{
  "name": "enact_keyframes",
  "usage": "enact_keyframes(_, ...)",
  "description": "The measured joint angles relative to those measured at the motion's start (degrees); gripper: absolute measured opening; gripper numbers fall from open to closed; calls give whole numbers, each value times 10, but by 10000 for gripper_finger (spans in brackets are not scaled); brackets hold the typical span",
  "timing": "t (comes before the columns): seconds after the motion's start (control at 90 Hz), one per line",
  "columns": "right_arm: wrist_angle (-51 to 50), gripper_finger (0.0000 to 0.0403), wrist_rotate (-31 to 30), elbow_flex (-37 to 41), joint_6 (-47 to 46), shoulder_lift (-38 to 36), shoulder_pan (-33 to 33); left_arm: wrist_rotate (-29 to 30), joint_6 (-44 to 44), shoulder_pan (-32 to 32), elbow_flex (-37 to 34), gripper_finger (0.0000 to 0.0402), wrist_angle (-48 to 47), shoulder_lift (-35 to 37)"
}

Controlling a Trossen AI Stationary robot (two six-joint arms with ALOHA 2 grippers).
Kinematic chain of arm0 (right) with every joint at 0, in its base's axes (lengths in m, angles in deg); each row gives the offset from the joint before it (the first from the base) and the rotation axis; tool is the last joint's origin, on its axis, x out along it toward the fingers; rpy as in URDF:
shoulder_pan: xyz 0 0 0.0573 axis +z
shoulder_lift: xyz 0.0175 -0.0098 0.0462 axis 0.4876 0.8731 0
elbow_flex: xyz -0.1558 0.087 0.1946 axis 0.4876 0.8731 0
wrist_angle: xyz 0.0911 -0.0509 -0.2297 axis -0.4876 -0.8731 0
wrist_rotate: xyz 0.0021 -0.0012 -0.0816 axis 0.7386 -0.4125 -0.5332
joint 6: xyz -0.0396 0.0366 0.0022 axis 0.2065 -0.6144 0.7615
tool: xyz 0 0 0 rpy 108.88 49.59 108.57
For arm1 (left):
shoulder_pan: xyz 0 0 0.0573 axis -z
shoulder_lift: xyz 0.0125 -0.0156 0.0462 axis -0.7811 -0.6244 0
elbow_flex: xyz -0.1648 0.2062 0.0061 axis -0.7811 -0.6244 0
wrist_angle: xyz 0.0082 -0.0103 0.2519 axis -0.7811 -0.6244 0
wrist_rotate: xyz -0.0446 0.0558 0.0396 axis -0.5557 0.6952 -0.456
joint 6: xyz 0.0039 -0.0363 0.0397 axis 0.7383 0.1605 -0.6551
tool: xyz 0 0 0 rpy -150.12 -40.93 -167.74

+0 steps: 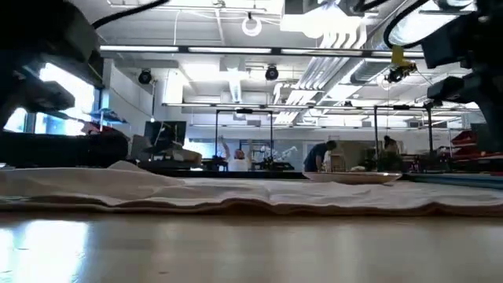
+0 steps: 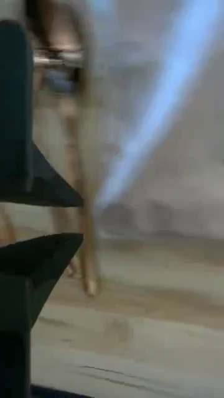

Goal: Set table place
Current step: Fold the pink napkin

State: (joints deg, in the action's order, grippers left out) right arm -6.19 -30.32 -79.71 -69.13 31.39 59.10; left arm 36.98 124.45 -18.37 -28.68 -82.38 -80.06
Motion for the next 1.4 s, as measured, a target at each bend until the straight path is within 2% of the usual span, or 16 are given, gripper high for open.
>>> enact_keyframes(0.156, 1, 1, -30, 0, -64, -70, -18, -44, 64, 4, 0, 114, -36, 39)
enact_keyframes(0.278, 12, 1, -58, 0, -106, -112, -37, 5, 156, -21, 1, 121, -69, 69)
enact_keyframes(0.367, 29, 1, -89, 0, -104, -126, -49, 22, 198, -74, 0, 121, -106, 72)
enact_keyframes(0.511, 63, 1, -115, 0, -76, -128, -76, 32, 173, -178, -15, 122, -74, 70)
enact_keyframes(0.678, 111, 1, -76, 0, -65, -117, -106, 11, 114, -284, -47, 123, -55, 63)
enact_keyframes(0.767, 128, 1, -70, 0, -59, -107, -111, 10, 88, -323, -75, 122, -28, 62)
enact_keyframes(0.856, 140, 1, -63, 0, -61, -97, -113, 5, 83, -353, -100, 122, 38, 62)
enact_keyframes(1.044, 151, 1, -37, 0, -75, -72, -112, 2, 103, -384, -131, 120, 121, 62)
enact_keyframes(1.178, 153, 1, -32, 0, -74, -57, -111, 17, 88, -397, -140, 93, 118, 56)
enact_keyframes(1.311, 163, 1, -29, 0, -71, -40, -111, 10, 43, -399, -131, 16, 112, 58)
enact_keyframes(1.4, 172, 1, -5, -1, -56, -18, -111, 12, 13, -398, -102, 7, 102, 62)
